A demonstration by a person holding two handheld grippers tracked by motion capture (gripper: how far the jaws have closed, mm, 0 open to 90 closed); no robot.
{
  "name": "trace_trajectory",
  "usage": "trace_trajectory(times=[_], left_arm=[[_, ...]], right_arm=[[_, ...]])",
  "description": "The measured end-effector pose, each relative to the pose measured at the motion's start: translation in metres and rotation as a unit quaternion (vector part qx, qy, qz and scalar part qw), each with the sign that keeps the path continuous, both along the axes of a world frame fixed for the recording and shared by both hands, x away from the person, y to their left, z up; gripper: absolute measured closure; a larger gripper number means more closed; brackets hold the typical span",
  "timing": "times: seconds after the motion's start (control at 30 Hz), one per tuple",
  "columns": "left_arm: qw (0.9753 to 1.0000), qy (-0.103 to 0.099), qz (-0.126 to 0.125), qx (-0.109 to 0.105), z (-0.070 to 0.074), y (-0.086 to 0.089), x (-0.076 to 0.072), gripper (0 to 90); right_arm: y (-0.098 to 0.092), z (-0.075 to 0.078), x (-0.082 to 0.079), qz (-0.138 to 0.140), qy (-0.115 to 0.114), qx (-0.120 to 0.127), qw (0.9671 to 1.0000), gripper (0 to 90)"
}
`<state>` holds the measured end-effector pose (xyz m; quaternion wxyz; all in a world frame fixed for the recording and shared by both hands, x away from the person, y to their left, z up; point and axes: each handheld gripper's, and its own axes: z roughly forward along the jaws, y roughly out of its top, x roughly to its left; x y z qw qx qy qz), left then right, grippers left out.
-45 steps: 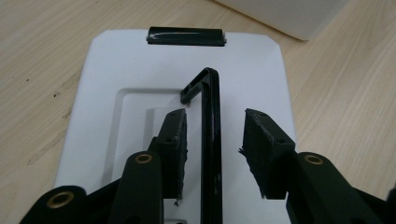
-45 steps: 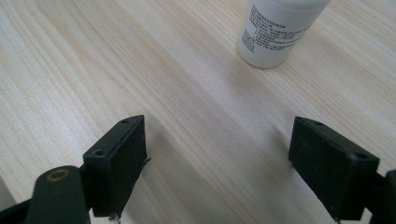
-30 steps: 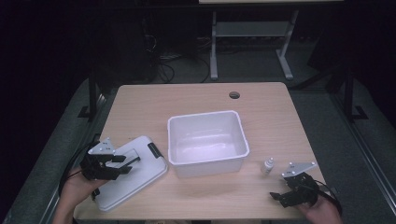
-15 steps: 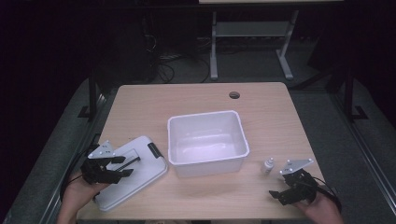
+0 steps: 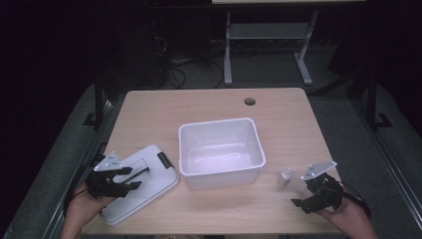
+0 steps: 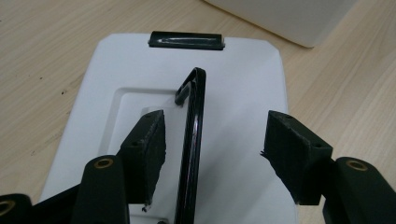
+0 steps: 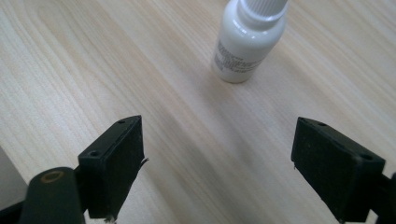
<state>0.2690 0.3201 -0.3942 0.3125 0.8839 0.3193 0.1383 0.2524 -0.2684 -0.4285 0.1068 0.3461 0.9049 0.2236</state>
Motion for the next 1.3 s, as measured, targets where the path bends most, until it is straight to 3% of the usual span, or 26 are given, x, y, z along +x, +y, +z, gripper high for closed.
trace_trajectory(times=[0.53,0.97,1.3], left_arm=[[1.0,-0.002,0.007,-0.004,0.0,0.006,0.0,37.7],[0.9998,-0.005,0.012,-0.013,0.003,0.014,-0.002,37.5],[0.9998,-0.003,0.011,-0.014,0.002,0.014,-0.002,37.2]], right_arm=[[0.009,0.023,0.026,0.031,0.025,-0.054,0.9977,16.3],[0.03,0.034,0.046,0.073,0.048,-0.097,0.9915,16.5],[0.04,0.037,0.056,0.087,0.06,-0.111,0.9881,16.6]])
